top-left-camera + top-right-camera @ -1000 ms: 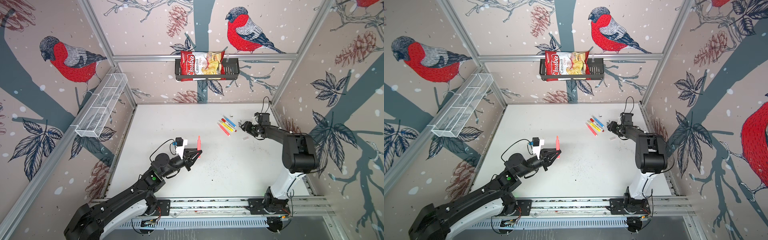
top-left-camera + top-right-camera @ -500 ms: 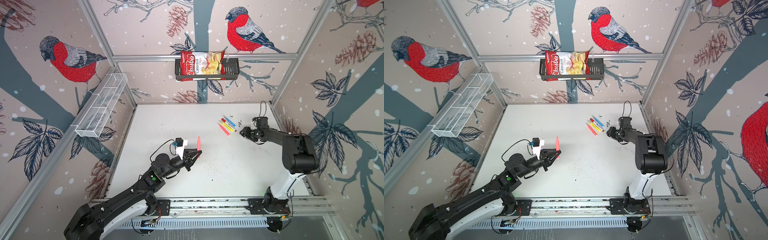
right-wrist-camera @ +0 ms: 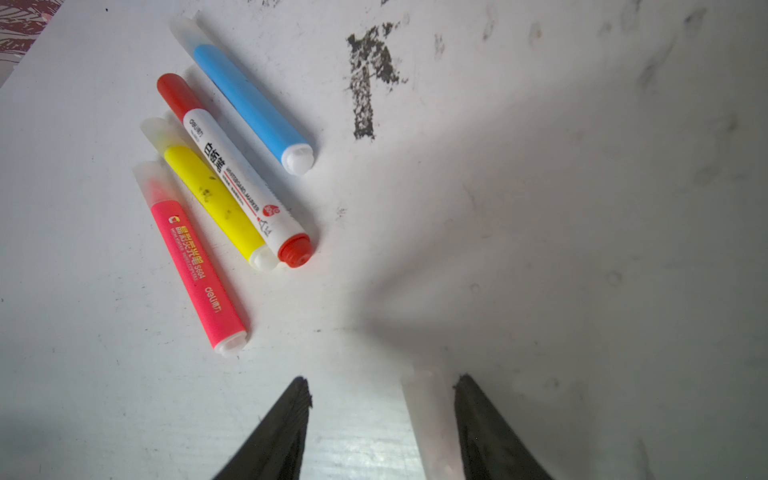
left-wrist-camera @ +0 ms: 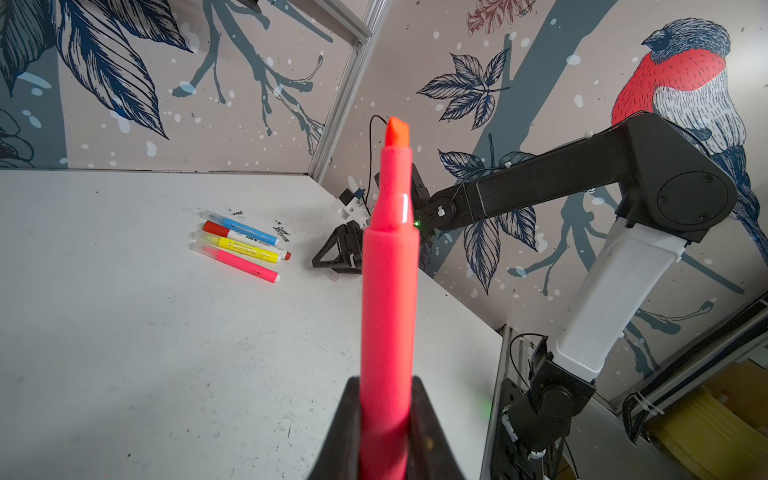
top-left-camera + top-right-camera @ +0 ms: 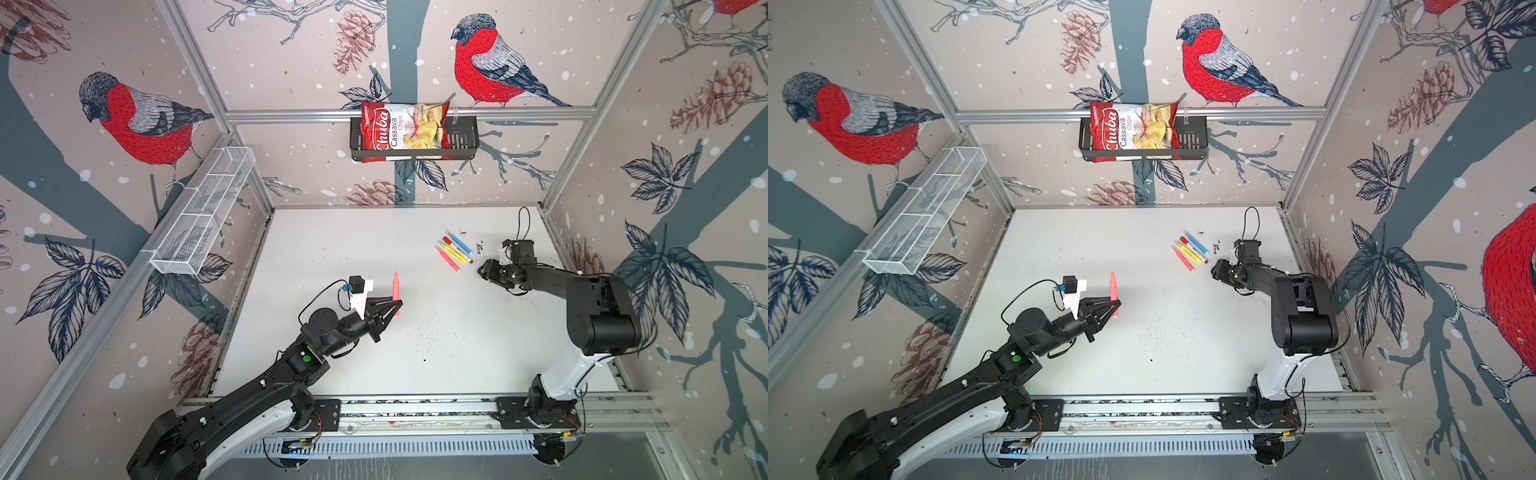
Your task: Insert the pens into the pen caps
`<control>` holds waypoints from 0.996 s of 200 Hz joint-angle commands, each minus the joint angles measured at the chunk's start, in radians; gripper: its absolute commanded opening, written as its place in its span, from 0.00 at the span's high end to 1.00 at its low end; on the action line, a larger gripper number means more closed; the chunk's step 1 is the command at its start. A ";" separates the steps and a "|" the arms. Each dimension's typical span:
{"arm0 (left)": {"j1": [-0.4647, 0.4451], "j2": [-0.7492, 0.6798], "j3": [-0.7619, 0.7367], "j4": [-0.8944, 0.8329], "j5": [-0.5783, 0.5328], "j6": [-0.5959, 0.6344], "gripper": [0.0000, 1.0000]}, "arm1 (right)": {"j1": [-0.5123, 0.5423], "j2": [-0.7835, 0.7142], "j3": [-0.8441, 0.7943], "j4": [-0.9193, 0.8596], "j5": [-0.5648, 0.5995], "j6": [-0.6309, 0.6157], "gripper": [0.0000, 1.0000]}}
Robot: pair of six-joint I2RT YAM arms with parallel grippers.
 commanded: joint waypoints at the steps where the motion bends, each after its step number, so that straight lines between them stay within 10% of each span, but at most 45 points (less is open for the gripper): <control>1: 0.000 -0.007 0.002 0.013 0.003 0.014 1.00 | 0.007 -0.013 -0.002 -0.046 0.065 0.013 0.43; 110: 0.000 -0.019 0.011 -0.016 -0.008 0.025 1.00 | 0.097 0.000 0.096 -0.210 0.332 -0.066 0.46; 199: 0.001 -0.016 0.024 -0.034 -0.019 0.040 1.00 | 0.102 0.081 0.170 -0.299 0.305 -0.123 0.55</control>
